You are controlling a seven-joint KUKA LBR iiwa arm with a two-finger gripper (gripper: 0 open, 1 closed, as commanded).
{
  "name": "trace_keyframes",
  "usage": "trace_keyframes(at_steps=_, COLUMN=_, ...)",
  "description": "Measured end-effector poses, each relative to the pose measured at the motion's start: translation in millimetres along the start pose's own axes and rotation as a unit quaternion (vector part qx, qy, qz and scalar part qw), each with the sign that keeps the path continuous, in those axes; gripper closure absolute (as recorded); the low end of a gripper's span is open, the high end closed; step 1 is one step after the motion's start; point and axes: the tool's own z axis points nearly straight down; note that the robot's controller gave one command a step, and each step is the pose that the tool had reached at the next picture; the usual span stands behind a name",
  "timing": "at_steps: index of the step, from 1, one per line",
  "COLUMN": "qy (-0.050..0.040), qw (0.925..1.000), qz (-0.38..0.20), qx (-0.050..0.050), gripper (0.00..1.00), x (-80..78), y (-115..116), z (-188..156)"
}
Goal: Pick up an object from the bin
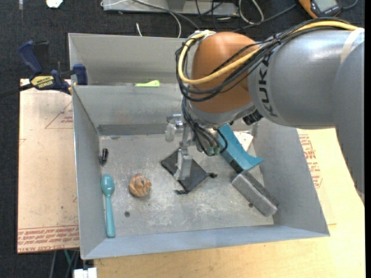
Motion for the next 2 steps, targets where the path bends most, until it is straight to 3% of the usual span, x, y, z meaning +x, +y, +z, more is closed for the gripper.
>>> trace_keyframes(at_steps=1, qy=-0.0019, qw=0.999, qz=-0.044, qx=-0.001, gripper=0.0, x=1.9, y=-40, z=41)
trace_keyframes(at_steps=2, qy=-0.002, qw=0.9997, qz=-0.024, qx=-0.001, gripper=0.0, x=-32.7, y=-75, z=42)
